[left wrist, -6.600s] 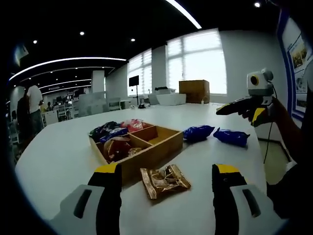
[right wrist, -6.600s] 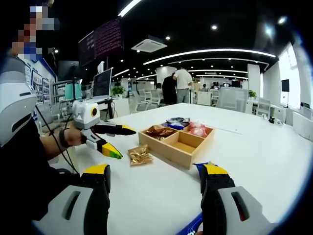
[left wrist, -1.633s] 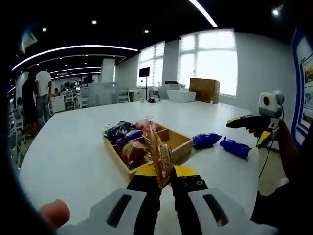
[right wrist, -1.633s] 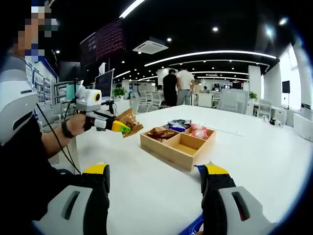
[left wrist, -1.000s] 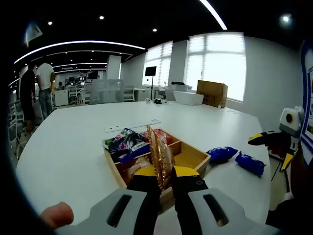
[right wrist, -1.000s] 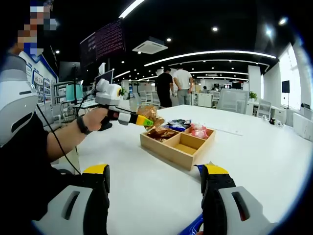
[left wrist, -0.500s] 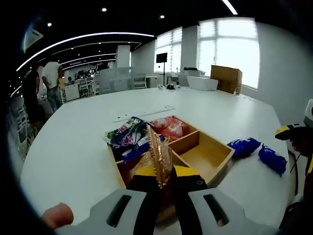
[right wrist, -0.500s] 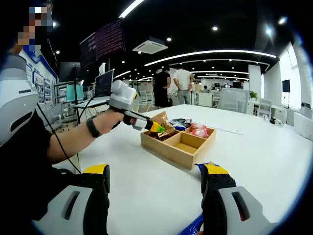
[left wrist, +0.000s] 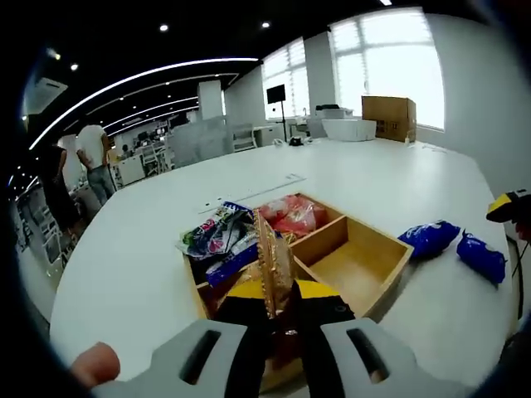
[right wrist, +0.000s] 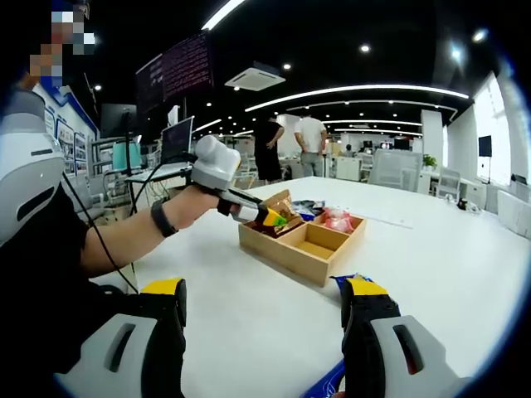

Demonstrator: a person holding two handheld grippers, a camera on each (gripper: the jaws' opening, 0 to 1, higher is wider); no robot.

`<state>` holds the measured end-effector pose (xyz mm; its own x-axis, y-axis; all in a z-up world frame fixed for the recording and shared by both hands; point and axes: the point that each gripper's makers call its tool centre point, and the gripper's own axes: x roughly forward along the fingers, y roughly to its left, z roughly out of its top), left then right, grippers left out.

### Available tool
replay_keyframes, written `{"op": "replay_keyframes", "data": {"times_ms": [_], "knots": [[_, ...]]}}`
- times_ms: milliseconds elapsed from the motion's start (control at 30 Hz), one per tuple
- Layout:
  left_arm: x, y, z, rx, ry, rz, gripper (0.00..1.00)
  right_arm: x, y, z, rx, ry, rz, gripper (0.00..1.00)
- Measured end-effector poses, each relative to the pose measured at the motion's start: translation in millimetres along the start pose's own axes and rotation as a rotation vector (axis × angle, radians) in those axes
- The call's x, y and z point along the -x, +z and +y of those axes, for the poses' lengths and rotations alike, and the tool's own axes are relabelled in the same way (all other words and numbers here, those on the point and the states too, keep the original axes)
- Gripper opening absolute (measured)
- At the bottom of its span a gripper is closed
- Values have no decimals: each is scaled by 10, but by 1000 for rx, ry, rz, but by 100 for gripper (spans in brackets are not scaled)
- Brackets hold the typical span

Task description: Pick up the scattered marshmallows, QQ candies, Oreo cookies, and mixed nuts on the table and sort them into separate containers

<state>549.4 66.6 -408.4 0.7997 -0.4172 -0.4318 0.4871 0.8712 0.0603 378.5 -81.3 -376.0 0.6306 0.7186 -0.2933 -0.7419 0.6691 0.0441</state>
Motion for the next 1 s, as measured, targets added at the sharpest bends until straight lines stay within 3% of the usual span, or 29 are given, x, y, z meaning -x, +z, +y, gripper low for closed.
{"op": "replay_keyframes", "data": {"times_ms": [600, 833, 1000], "knots": [[-21, -5, 6, 1, 12, -12, 15, -43, -4, 13, 7, 9, 8, 72], [-29, -13, -65, 35, -24, -12, 16, -51, -19, 23, 6, 11, 12, 72], [-36, 32, -98, 105, -63, -42, 24, -51, -25, 22, 4, 11, 13, 72]]}}
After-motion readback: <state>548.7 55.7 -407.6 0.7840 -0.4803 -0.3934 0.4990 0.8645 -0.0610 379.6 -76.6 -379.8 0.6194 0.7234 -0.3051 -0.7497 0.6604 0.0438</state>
